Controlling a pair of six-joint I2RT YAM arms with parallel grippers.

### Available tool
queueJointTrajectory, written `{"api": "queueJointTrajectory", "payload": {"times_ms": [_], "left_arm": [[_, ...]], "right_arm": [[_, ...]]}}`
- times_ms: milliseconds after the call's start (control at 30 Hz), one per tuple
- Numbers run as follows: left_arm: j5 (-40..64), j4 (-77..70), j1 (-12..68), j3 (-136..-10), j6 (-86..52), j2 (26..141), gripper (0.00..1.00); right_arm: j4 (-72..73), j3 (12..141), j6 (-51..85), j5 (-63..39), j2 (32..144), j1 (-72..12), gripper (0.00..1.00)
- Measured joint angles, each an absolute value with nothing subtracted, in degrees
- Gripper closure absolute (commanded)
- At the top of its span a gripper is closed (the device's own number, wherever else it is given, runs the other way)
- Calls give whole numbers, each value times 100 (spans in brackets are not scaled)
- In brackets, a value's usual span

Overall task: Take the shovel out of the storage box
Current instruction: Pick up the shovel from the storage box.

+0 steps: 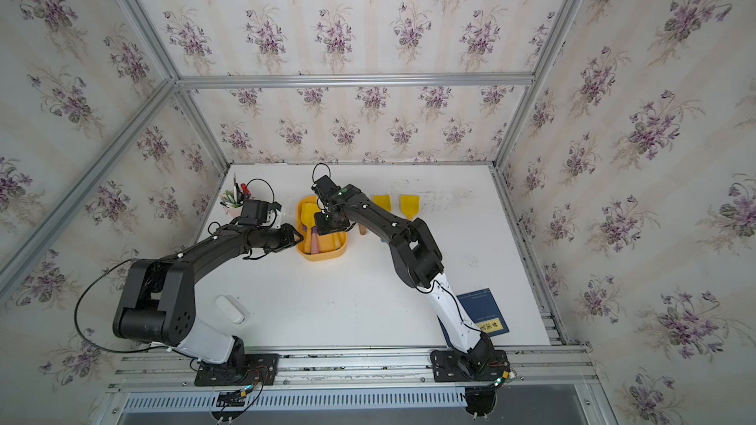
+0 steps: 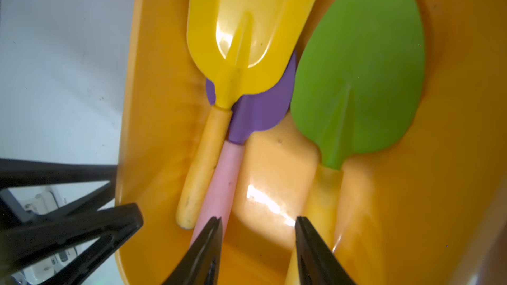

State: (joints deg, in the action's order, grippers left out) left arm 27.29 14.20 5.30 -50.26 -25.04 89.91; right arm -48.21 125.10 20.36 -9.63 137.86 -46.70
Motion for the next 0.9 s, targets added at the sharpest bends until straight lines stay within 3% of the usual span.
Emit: {"api": "queueJointTrajectory", "payload": {"times_ms": [233, 900], "left_arm": [[2622, 1420, 611, -5164, -2488, 9065, 60], [2486, 1374, 727, -5111, -2443, 9109, 60]], "right_arm": [[-5498, 13537, 1944, -189, 14370, -4748, 47], [-6165, 13701, 1914, 657, 14691, -5019, 45]]}}
